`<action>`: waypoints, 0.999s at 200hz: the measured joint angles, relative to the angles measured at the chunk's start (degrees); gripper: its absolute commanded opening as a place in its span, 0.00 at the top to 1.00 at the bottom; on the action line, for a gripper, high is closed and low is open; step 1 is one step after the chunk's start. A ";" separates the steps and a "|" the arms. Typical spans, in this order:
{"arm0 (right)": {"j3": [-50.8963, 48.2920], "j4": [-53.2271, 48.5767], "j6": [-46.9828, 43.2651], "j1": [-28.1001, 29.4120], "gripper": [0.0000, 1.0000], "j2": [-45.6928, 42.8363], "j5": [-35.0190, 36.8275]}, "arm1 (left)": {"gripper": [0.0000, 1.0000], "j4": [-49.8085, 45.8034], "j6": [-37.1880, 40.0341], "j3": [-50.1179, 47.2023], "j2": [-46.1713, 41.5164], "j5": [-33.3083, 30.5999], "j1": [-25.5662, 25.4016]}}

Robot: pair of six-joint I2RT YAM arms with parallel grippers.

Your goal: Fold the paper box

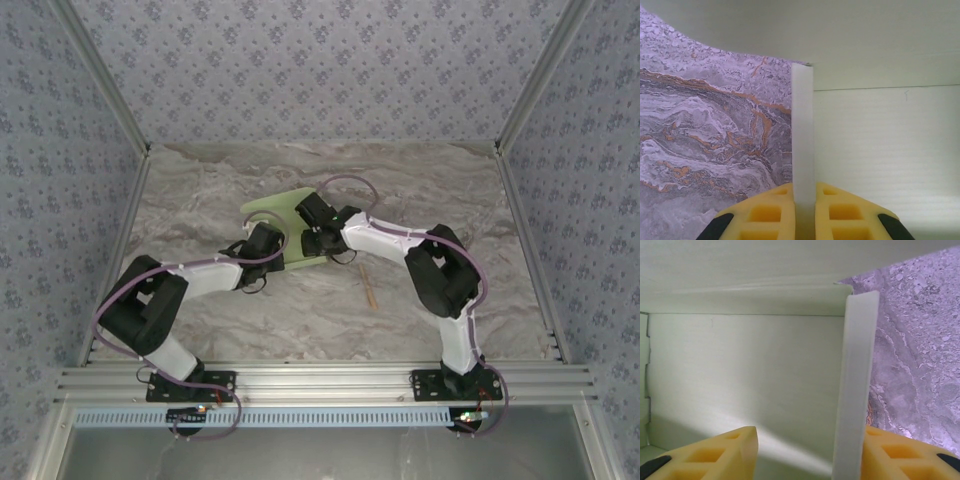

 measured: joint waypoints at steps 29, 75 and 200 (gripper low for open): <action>-0.04 0.24 0.02 0.00 0.42 -0.07 -0.07 | 0.96 -0.07 0.09 0.11 0.07 0.00 0.00; -2.12 2.86 0.66 -0.31 0.21 -1.46 -1.95 | 0.96 -0.24 0.90 0.94 0.76 0.00 -0.15; -14.29 8.63 0.61 -2.71 0.03 -14.53 -4.79 | 0.93 -7.98 4.81 5.79 2.75 -3.21 -0.33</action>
